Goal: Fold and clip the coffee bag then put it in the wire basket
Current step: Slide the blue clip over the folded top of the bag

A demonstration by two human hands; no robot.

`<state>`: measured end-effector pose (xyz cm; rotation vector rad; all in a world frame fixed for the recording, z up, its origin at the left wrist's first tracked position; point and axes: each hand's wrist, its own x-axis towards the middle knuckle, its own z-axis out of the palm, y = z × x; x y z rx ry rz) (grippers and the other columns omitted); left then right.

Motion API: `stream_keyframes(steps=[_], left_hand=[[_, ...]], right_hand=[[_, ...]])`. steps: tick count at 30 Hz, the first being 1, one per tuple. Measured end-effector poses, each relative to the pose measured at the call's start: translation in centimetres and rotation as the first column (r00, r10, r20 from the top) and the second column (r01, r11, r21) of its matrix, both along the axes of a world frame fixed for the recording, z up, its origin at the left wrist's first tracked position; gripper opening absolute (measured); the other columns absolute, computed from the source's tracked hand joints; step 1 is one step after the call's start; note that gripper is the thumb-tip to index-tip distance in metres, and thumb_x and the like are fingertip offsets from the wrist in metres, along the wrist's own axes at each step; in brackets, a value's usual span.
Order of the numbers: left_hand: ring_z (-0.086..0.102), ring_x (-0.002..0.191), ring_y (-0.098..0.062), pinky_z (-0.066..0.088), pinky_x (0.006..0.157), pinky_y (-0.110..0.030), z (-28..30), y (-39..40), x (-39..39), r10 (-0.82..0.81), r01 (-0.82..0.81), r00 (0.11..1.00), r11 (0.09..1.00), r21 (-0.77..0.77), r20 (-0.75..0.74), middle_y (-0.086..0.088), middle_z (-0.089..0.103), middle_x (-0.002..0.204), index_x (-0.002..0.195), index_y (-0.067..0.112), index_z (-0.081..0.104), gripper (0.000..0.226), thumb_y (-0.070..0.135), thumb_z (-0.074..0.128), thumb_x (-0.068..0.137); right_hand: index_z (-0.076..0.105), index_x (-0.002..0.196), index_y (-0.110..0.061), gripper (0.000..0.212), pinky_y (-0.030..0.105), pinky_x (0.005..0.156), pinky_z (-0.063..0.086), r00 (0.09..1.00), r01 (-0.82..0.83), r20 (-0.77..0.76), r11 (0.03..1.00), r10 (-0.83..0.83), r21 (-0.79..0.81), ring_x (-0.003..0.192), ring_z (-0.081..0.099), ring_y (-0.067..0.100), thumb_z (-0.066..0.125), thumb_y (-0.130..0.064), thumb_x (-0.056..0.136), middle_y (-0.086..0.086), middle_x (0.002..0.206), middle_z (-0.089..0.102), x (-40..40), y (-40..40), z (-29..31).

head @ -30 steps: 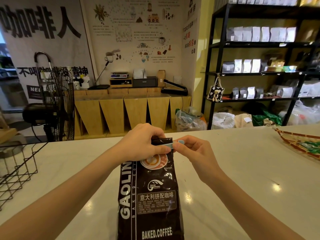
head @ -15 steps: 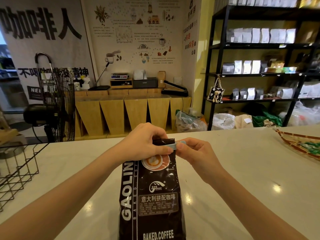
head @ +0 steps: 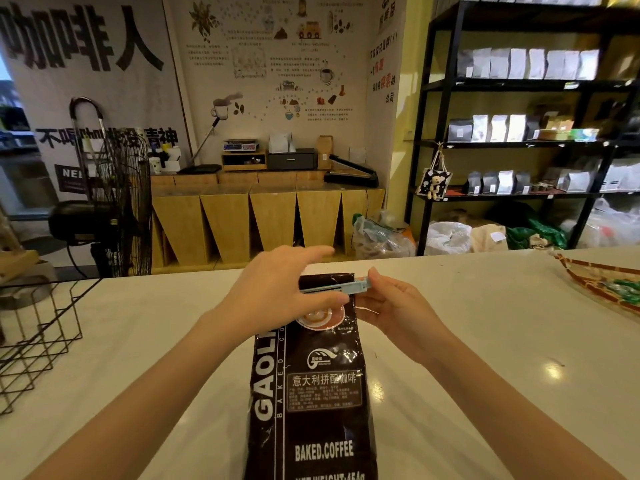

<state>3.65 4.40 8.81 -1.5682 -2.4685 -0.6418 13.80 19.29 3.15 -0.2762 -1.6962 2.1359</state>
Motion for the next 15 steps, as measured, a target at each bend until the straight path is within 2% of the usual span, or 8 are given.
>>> stream_keyframes(steps=[1, 3, 5, 7, 8, 10, 13, 15], left_hand=[[0.038, 0.130, -0.011, 0.034, 0.105, -0.036, -0.6, -0.7, -0.2, 0.035, -0.038, 0.998, 0.997, 0.064, 0.049, 0.008, 0.041, 0.144, 0.138, 0.034, 0.027, 0.085, 0.065, 0.055, 0.065], [0.031, 0.134, -0.014, 0.031, 0.105, -0.038, -2.1, -2.2, -0.6, 0.076, -0.151, 0.944, 0.965, 0.214, 0.322, 0.006, 0.028, 0.151, 0.142, 0.033, 0.016, 0.106, 0.071, 0.056, 0.051], [0.040, 0.125, -0.017, 0.036, 0.097, -0.037, -4.0, -3.9, -0.7, 0.057, -0.284, 0.754, 0.927, 0.247, 0.655, -0.002, 0.028, 0.151, 0.142, 0.034, 0.012, 0.131, 0.083, 0.059, 0.030], [0.055, 0.104, -0.015, 0.043, 0.086, -0.031, -6.0, -5.5, -0.1, -0.043, -0.311, 0.500, 0.923, 0.226, 0.865, -0.003, 0.049, 0.136, 0.140, 0.033, 0.017, 0.144, 0.081, 0.063, 0.012], [0.063, 0.094, -0.015, 0.048, 0.078, -0.031, -6.9, -6.1, 0.1, -0.091, -0.298, 0.401, 0.928, 0.224, 0.911, 0.000, 0.061, 0.120, 0.138, 0.030, 0.025, 0.142, 0.077, 0.068, 0.012], [0.071, 0.085, -0.020, 0.054, 0.068, -0.030, -8.0, -6.9, 0.3, -0.167, -0.245, 0.301, 0.938, 0.245, 0.939, -0.003, 0.074, 0.098, 0.126, 0.026, 0.044, 0.120, 0.067, 0.078, 0.017], [0.072, 0.081, -0.021, 0.054, 0.064, -0.030, -8.7, -6.9, 0.9, -0.233, -0.260, 0.279, 0.916, 0.307, 0.931, -0.003, 0.076, 0.093, 0.110, 0.024, 0.057, 0.091, 0.046, 0.086, 0.026], [0.072, 0.077, -0.019, 0.053, 0.063, -0.029, -8.9, -6.7, 1.1, -0.249, -0.321, 0.265, 0.888, 0.329, 0.931, -0.002, 0.076, 0.090, 0.107, 0.024, 0.061, 0.075, 0.035, 0.081, 0.035]], right_hand=[[0.067, 0.095, -0.005, 0.033, 0.025, 0.069, 0.054, 1.000, 0.004, 0.004, 1.000, -0.003, -0.022, 0.083, 0.070, 0.016, 0.046, -0.030, 0.090, 0.007, 0.088, 0.074, 0.0, -0.1, 0.0], [0.067, 0.089, -0.008, 0.030, 0.025, 0.067, 0.055, 1.000, 0.016, 0.014, 0.998, -0.015, -0.055, 0.081, 0.070, 0.016, 0.047, -0.030, 0.091, 0.005, 0.085, 0.075, -0.1, -0.2, -0.1], [0.068, 0.085, -0.011, 0.028, 0.027, 0.068, 0.055, 0.999, 0.032, 0.025, 0.996, -0.029, -0.086, 0.082, 0.070, 0.017, 0.048, -0.031, 0.090, 0.005, 0.085, 0.075, -0.3, -0.3, -0.3], [0.068, 0.083, -0.012, 0.027, 0.029, 0.072, 0.055, 0.999, 0.038, 0.030, 0.993, -0.035, -0.112, 0.085, 0.070, 0.018, 0.050, -0.031, 0.089, 0.007, 0.087, 0.075, -0.5, -0.4, -0.5], [0.068, 0.083, -0.012, 0.027, 0.030, 0.073, 0.054, 0.999, 0.037, 0.031, 0.992, -0.033, -0.123, 0.086, 0.069, 0.019, 0.050, -0.031, 0.089, 0.007, 0.088, 0.075, -0.5, -0.4, -0.6], [0.069, 0.082, -0.013, 0.027, 0.031, 0.074, 0.053, 0.999, 0.037, 0.026, 0.988, -0.033, -0.151, 0.086, 0.069, 0.019, 0.050, -0.030, 0.090, 0.007, 0.088, 0.074, -0.6, -0.5, -0.9], [0.068, 0.093, -0.012, 0.027, 0.030, 0.076, 0.051, 0.999, 0.031, 0.022, 0.982, -0.028, -0.185, 0.092, 0.069, 0.018, 0.049, -0.030, 0.090, 0.007, 0.095, 0.074, -0.5, -0.7, -1.3], [0.064, 0.106, -0.012, 0.032, 0.031, 0.085, 0.050, 1.000, 0.005, 0.014, 0.982, -0.002, -0.189, 0.104, 0.065, 0.019, 0.050, -0.035, 0.086, 0.007, 0.109, 0.070, -0.1, -0.9, -1.5]])
